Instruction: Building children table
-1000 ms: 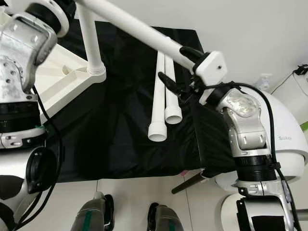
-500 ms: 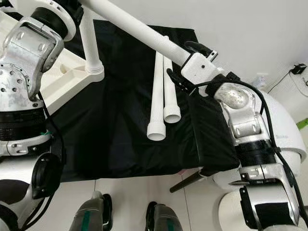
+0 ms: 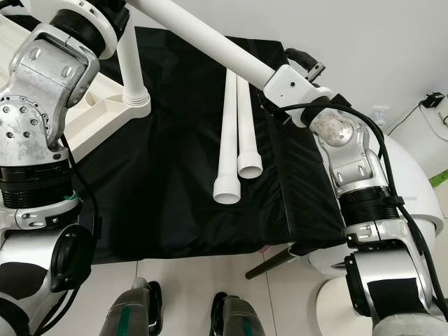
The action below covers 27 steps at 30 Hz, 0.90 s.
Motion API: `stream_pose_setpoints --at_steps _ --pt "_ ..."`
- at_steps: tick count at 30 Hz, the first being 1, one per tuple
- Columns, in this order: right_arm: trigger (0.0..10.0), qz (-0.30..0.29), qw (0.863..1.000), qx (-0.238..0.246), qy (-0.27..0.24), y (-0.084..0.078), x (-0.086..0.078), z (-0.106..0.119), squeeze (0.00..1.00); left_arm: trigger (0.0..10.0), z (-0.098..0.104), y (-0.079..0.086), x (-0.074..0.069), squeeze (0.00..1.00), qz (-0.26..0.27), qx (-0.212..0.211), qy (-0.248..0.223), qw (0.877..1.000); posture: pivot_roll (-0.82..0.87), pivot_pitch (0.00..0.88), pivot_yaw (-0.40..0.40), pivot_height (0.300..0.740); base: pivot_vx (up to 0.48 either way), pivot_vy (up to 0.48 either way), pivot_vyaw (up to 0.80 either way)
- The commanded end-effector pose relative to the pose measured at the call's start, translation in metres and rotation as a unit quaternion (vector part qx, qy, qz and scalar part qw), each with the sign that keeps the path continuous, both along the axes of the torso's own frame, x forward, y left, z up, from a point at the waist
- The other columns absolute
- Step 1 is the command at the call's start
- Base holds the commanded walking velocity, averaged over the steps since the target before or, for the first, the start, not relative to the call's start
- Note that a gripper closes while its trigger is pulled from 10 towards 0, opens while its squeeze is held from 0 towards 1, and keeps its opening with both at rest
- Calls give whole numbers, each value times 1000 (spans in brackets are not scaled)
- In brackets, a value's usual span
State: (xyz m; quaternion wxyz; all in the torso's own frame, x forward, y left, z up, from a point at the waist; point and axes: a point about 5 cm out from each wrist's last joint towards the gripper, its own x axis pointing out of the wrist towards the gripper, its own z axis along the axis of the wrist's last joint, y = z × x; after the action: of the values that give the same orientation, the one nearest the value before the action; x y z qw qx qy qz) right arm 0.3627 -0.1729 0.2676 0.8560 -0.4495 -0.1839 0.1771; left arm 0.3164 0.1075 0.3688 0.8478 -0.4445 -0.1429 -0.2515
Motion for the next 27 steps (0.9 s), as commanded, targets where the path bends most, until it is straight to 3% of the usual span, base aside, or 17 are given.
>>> stream_pose_setpoints --at_steps 1,16,17,18,19,27 --pt "0 -7 1000 -4 7 -1 1 -3 0 10000 7 -5 -9 0 -39 2 -73 997 68 150 -97 740 0 0 0" --pt "0 -16 1000 -13 8 0 2 -4 0 10000 8 -6 -11 0 -34 10 -79 996 65 147 -97 740 0 0 0" --pt "10000 -15 1000 -13 9 0 3 -5 0 10000 8 -6 -11 0 -33 14 -81 996 65 147 -97 740 0 0 0" --pt "10000 -15 1000 -13 9 0 3 -5 0 10000 8 -6 -11 0 -33 14 -81 996 65 147 -97 740 0 0 0" --pt "10000 -16 1000 -14 9 0 3 -6 0 10000 8 -8 -12 1000 -42 5 -81 996 68 144 -99 740 0 0 0" --pt "10000 -32 999 -5 5 -3 6 -7 0 10000 7 -8 -12 1000 -43 16 -86 995 70 139 -97 740 0 0 0"
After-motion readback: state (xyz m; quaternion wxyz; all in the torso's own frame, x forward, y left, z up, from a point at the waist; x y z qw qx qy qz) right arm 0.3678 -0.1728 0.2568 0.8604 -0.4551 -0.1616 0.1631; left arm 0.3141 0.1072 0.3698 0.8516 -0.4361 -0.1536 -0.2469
